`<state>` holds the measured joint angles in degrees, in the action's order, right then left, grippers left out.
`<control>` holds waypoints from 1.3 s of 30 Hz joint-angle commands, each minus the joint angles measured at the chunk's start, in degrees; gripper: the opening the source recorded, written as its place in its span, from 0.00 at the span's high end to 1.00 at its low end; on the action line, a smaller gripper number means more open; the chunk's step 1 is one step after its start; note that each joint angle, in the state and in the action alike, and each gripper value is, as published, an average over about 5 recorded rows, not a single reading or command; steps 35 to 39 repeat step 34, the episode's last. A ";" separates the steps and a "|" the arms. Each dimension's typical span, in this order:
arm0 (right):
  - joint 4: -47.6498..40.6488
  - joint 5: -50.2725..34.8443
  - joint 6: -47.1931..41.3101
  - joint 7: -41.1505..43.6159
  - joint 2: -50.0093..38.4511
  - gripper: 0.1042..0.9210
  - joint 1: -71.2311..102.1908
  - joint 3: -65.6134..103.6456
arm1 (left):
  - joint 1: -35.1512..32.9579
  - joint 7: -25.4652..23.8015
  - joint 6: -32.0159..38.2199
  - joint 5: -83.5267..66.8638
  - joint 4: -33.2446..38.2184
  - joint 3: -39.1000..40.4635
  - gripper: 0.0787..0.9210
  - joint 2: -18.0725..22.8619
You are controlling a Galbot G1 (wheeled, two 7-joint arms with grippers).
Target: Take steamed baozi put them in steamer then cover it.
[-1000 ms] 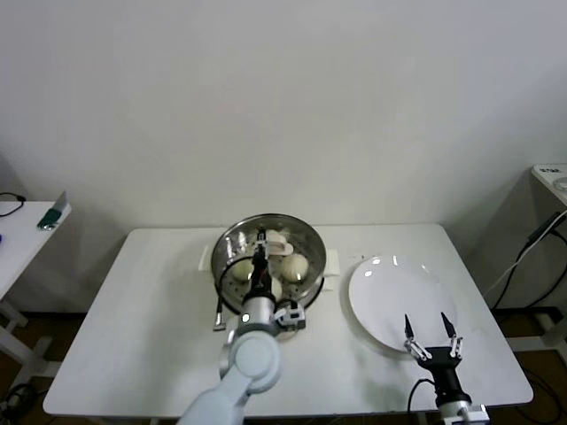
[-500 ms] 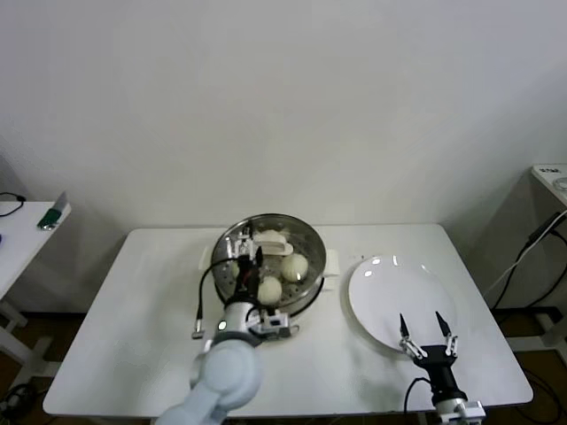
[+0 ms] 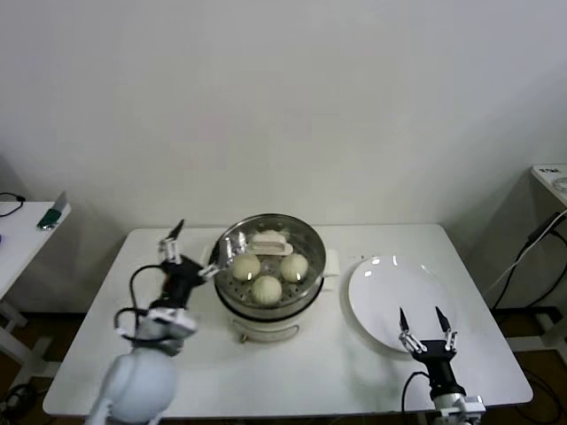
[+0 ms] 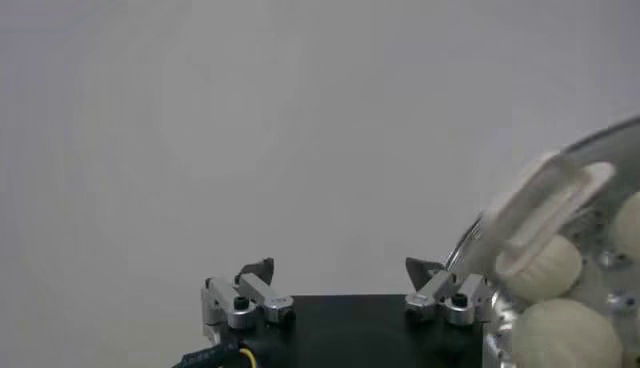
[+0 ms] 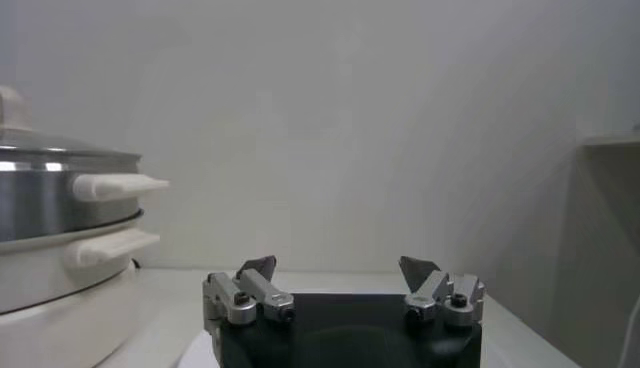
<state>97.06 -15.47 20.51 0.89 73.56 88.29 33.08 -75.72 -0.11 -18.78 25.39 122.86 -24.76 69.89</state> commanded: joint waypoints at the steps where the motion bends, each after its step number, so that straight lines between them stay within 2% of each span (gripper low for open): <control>1: -1.22 -1.01 0.48 -0.51 -0.27 0.12 -0.35 -0.18 | -19.41 4.36 22.10 -43.83 -7.05 -23.02 0.12 -3.05; 7: -2.29 -2.50 0.55 0.13 -0.41 0.12 -1.07 -0.43 | -20.29 4.62 30.54 -42.84 -18.34 -17.62 0.12 -2.01; 12: -2.56 -3.74 0.45 0.48 -0.62 0.12 -1.27 -0.46 | -18.96 4.37 32.64 -42.61 -23.22 -14.52 0.12 -1.18; 39: -2.56 -4.19 0.18 0.55 -1.11 0.12 -1.85 -0.62 | -18.54 3.41 33.27 -42.77 -22.34 -12.10 0.12 -0.27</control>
